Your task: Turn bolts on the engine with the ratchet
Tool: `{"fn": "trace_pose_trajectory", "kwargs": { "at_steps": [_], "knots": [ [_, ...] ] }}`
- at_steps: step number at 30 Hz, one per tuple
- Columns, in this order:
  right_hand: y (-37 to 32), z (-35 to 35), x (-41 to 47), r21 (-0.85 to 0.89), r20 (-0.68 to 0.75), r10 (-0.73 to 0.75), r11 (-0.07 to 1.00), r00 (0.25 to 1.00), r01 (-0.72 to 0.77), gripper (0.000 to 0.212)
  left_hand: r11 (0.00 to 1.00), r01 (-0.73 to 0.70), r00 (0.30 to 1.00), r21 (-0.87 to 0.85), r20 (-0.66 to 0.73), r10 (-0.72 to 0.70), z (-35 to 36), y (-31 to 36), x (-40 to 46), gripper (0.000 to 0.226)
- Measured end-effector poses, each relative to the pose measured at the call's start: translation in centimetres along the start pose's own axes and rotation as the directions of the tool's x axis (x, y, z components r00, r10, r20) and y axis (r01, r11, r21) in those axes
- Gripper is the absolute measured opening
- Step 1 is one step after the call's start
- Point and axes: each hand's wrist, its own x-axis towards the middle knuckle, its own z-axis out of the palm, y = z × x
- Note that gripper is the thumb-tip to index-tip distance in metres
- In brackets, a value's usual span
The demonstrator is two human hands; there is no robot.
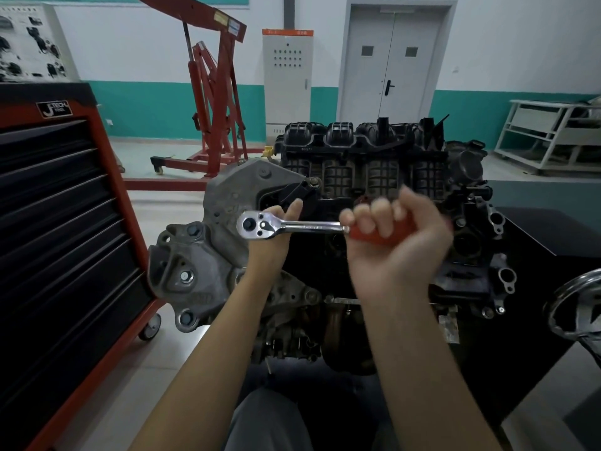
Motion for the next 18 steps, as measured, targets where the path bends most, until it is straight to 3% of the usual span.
{"fn": "trace_pose_trajectory", "kwargs": {
  "at_steps": [3,6,13,15,18],
  "knots": [
    [2.0,-2.0,-3.5,0.155,-0.096,-0.069,0.984,0.993,0.083,0.027,0.995,-0.058,0.997,0.079,-0.041,0.061,0.6,0.6,-0.1,0.056],
    [2.9,-2.7,-4.7,0.138,-0.068,-0.093,0.985,0.993,0.102,0.031,0.996,-0.083,0.994,0.029,-0.064,0.085,0.7,0.6,-0.2,0.06],
    [-1.0,0.5,2.0,-0.1,0.086,0.068,0.993,0.994,-0.059,0.031,0.998,-0.026,0.999,0.063,0.037,0.024,-0.1,-0.5,-0.2,0.05],
    [-1.5,1.8,4.0,-0.202,0.123,0.158,0.971,0.98,-0.131,0.034,0.996,0.035,0.999,0.078,0.037,-0.038,-0.1,-0.4,-0.4,0.04],
    [-1.7,2.7,5.3,-0.264,0.146,0.24,0.944,0.96,-0.196,0.039,0.992,0.116,0.99,0.059,0.08,-0.12,-0.3,-0.5,-0.4,0.045]
  ]
}}
